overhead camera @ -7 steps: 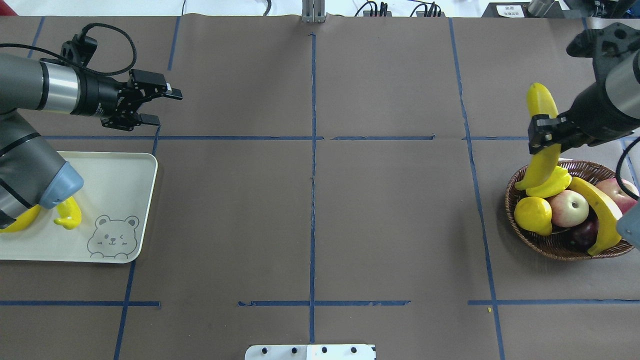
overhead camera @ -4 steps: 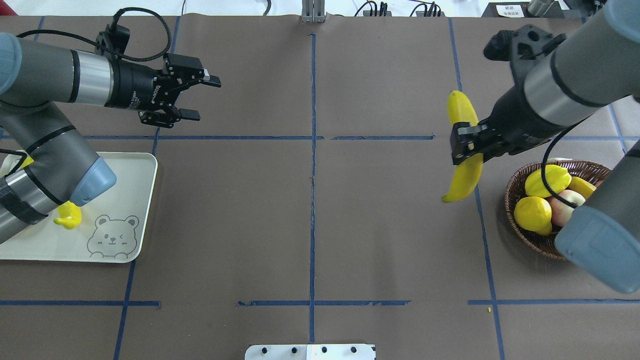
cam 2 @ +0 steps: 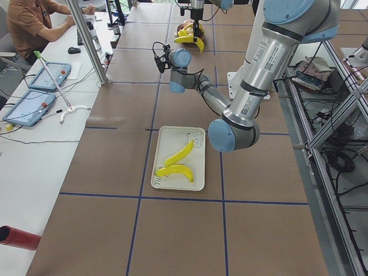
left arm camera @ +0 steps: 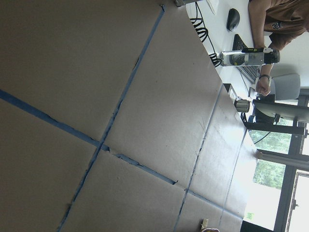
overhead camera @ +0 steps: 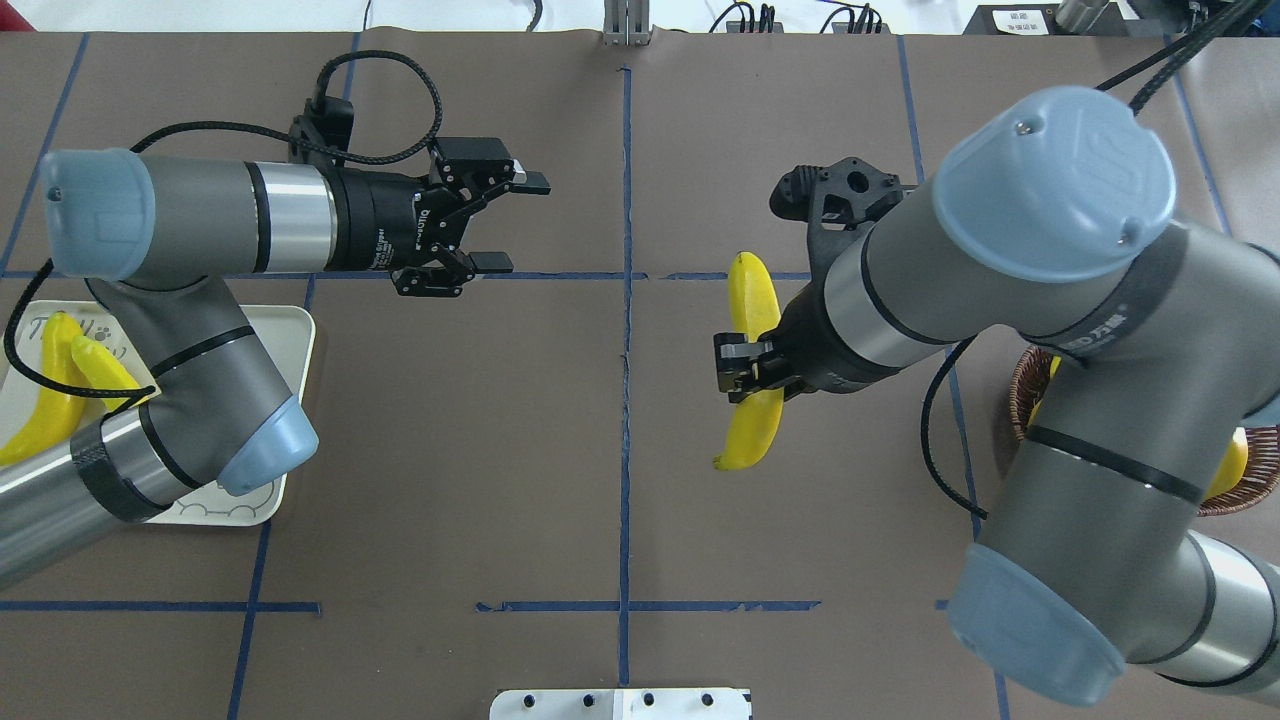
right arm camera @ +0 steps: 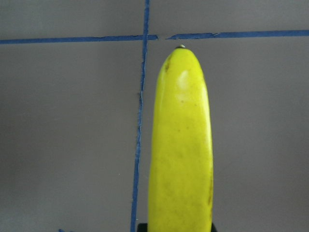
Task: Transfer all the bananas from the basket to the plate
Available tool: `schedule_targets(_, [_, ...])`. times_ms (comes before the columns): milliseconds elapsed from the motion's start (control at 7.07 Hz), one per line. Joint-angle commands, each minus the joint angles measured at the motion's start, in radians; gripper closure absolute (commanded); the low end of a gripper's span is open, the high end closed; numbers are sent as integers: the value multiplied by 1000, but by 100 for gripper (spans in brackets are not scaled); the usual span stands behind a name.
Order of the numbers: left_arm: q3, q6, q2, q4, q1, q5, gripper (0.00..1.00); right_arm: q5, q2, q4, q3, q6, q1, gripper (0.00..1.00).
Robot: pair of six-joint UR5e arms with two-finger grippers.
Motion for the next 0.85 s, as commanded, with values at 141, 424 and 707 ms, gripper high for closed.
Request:
schedule_targets(141, [-2,-6,-41,-1,92,10,1,-10,63,55,-53,0,-47,99])
schedule_targets(424, [-3,-6,-58,-1,112,10,1,-11,64,101,-76,5,-56,99])
schedule_targets(707, [-5,-3,-70,-1,149,31,3,-11,78,101,-76,5,-67,99])
